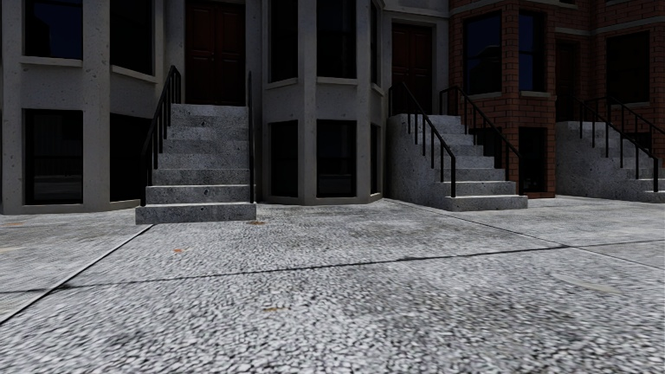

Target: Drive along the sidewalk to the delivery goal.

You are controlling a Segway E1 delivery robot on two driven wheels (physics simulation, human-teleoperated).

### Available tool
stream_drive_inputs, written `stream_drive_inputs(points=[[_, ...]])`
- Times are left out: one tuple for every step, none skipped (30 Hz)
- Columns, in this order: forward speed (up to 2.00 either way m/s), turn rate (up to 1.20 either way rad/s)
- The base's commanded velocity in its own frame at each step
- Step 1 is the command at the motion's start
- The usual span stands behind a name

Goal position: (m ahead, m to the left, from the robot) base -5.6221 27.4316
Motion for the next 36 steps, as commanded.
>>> stream_drive_inputs(points=[[0.00,0.00],[0.00,0.00],[0.00,0.00],[0.00,0.00],[0.00,0.00],[0.00,0.00],[0.00,0.00],[0.00,0.00],[0.00,0.00],[0.00,0.00],[0.00,0.00],[0.00,0.00],[0.00,0.00],[0.00,0.00],[0.00,0.00],[0.00,0.00],[0.00,0.00],[0.00,0.00],[0.00,0.00],[0.00,0.00],[0.00,0.00],[0.00,0.00],[0.00,0.00],[0.00,0.00],[0.00,0.00],[0.00,0.00],[0.00,0.00],[0.00,0.00],[0.00,0.00],[0.00,0.00],[0.00,-0.04],[0.00,-0.04],[0.00,-0.24],[0.00,-0.41],[0.00,-0.46],[0.00,-0.47]])
